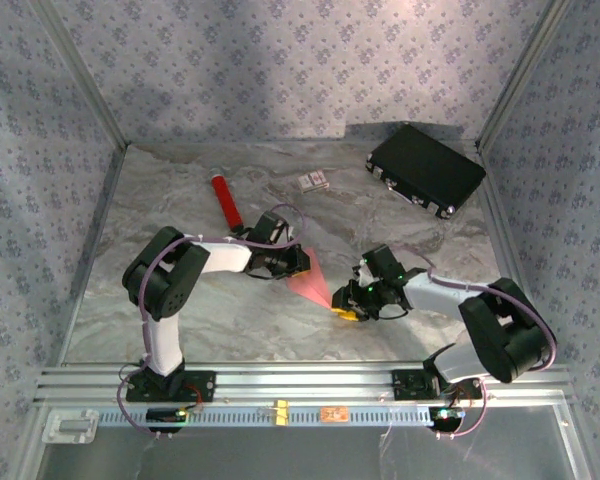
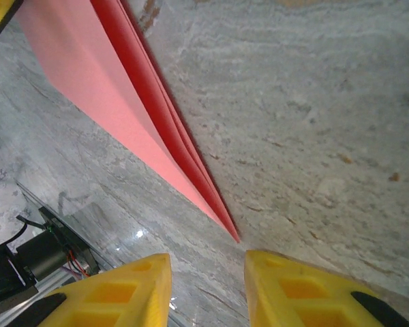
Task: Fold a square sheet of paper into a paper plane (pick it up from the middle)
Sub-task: Turn over the paper at the center of the table.
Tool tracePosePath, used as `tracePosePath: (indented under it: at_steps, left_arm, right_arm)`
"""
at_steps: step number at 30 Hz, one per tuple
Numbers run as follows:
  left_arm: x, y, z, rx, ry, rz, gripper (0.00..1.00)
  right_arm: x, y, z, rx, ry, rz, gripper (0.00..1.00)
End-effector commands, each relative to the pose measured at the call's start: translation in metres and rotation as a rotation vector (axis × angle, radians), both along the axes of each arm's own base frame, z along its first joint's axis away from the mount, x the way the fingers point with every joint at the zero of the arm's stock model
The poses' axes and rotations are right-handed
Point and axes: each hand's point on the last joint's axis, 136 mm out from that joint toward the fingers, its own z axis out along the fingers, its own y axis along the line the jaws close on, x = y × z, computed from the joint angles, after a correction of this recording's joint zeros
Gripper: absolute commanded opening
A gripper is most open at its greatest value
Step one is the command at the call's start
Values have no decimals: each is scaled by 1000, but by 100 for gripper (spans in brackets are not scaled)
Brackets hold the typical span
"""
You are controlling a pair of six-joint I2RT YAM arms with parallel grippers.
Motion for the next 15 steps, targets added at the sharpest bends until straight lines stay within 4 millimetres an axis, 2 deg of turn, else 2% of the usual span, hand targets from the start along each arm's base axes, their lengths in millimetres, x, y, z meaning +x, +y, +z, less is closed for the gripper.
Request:
tracePosePath:
  at_steps: [1,15]
  left_arm:
    - [-11,16,-28,71,70,22,11]
    - [-10,12,-23,39,79,25,11]
  right_arm:
    - [6,2,-1,-15,-2,-18,35]
    - [19,14,5,11,-47,5,30]
